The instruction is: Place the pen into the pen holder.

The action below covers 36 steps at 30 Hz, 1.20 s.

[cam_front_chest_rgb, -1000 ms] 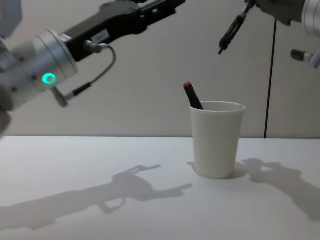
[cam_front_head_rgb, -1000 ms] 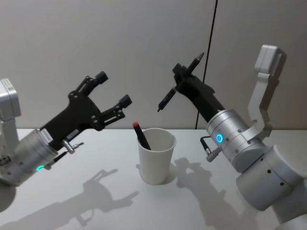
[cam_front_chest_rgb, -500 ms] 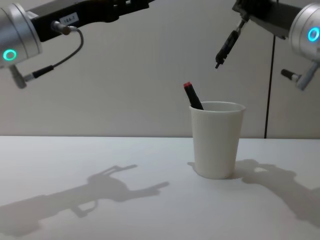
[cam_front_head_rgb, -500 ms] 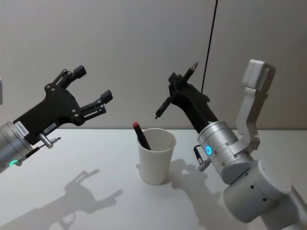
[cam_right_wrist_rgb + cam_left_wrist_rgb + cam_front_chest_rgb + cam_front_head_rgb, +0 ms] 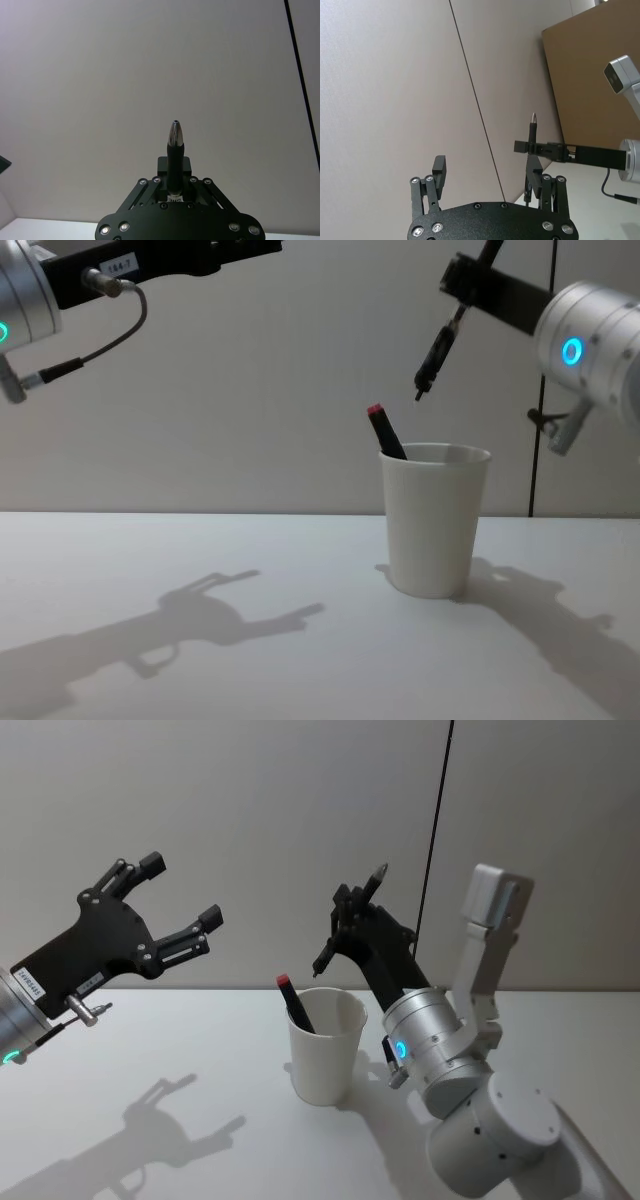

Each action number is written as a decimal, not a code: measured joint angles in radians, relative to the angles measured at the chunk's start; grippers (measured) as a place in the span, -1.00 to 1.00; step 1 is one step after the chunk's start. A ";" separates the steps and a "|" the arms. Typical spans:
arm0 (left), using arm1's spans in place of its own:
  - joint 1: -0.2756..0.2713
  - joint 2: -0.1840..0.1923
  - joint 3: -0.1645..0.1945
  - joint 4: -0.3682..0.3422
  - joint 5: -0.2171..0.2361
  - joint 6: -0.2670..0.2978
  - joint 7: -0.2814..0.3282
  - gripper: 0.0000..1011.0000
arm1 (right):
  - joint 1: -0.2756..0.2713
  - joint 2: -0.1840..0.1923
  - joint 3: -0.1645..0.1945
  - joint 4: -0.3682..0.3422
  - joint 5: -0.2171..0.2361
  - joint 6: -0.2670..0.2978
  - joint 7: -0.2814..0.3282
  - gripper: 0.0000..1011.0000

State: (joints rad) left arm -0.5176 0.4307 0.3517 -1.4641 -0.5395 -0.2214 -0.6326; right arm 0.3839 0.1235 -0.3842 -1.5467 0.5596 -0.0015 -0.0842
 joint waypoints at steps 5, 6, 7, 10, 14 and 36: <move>0.003 0.006 -0.001 -0.009 0.004 0.006 0.007 0.99 | 0.004 -0.011 -0.017 0.021 -0.047 -0.008 -0.025 -0.73; 0.003 0.007 -0.002 -0.010 0.004 0.007 0.008 0.98 | 0.005 -0.014 -0.020 0.026 -0.061 -0.009 -0.034 -0.73; 0.003 0.007 -0.002 -0.011 0.005 0.008 0.008 0.98 | 0.005 -0.014 -0.020 0.026 -0.061 -0.009 -0.034 -0.73; 0.004 0.009 -0.002 -0.014 0.006 0.009 0.011 0.98 | 0.008 -0.019 -0.026 0.036 -0.083 -0.009 -0.050 -0.73; 0.005 0.011 -0.002 -0.017 0.008 0.011 0.013 0.98 | 0.012 -0.024 -0.029 0.045 -0.109 -0.005 -0.073 -0.73; 0.007 0.016 -0.003 -0.025 0.011 0.016 0.019 0.98 | 0.017 -0.022 -0.036 0.045 -0.174 0.108 -0.118 -0.73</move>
State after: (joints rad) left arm -0.5103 0.4466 0.3482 -1.4888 -0.5284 -0.2050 -0.6139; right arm 0.4008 0.1018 -0.4200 -1.5014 0.3858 0.1065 -0.2022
